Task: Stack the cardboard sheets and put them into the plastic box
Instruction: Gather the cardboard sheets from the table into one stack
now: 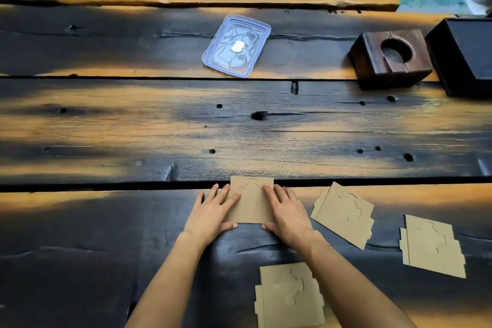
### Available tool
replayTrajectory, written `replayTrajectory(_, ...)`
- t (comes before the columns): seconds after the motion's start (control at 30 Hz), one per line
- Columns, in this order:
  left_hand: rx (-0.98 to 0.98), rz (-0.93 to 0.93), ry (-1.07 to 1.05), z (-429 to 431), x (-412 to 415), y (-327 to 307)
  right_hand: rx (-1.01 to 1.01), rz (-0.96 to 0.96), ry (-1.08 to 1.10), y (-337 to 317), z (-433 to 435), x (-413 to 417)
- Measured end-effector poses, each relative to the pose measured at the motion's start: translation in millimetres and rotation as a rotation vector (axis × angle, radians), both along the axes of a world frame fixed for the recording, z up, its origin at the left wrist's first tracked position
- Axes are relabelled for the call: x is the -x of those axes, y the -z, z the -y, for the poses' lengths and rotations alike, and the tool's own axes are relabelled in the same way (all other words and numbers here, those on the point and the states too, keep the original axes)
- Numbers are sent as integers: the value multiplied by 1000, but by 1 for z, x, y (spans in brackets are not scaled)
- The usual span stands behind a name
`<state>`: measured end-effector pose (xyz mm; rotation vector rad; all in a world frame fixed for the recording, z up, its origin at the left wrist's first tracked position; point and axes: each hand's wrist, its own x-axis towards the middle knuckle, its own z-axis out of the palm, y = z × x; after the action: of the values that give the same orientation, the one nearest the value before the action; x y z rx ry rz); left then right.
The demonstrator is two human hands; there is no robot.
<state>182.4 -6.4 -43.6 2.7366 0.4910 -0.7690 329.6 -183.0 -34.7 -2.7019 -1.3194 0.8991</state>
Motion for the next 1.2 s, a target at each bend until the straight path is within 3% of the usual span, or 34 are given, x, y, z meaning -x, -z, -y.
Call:
replayTrajectory(0.47, -75, 72, 17, 33, 14, -14, -31, 24, -51, -17, 27, 2)
replayTrajectory(1.2, -10, 54, -51, 178, 81, -24, 1, -19, -91, -39, 160, 56)
